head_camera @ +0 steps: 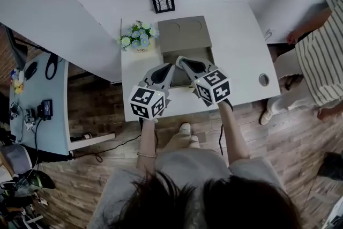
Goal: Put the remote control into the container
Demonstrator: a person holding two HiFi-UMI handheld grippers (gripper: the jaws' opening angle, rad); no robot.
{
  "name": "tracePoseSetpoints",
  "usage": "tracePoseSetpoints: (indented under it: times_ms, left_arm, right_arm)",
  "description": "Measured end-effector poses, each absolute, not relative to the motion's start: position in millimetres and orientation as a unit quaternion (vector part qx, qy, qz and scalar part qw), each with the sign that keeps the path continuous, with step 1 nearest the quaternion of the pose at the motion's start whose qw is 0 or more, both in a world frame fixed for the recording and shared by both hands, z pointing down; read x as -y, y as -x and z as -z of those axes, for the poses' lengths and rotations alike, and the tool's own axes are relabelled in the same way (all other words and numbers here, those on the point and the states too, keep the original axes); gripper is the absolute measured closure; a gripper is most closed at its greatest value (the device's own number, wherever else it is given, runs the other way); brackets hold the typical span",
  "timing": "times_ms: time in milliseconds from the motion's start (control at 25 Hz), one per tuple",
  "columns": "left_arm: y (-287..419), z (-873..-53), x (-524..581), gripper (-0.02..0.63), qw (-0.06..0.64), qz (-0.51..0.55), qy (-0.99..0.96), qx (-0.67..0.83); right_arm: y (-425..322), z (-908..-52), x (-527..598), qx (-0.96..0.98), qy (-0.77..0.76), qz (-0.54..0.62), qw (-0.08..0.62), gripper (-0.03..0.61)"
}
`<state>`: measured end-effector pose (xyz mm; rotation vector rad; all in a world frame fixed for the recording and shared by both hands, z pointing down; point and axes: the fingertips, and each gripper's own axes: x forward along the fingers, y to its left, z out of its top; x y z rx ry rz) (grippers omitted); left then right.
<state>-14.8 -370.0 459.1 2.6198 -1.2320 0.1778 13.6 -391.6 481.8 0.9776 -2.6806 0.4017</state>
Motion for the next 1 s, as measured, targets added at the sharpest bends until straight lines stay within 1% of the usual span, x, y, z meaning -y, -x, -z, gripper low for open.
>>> tracePoseSetpoints:
  times_ms: [360, 600, 1000]
  left_arm:
    - [8.2, -414.2, 341.6, 0.609, 0.067, -0.021, -0.905, 0.419]
    - [-4.2, -394.6, 329.5, 0.609, 0.038, -0.02, -0.914, 0.403]
    - [-20.2, -365.6, 305.8, 0.609, 0.005, -0.008, -0.924, 0.383]
  right_arm:
    - [-32.3, -416.0, 367.6, 0.923, -0.371, -0.095, 0.029, 0.58]
    - [-39.3, -379.1, 349.7, 0.928, -0.369, -0.054, -0.007, 0.58]
    - [-52.4, -344.2, 321.4, 0.929, -0.367, -0.012, -0.046, 0.58]
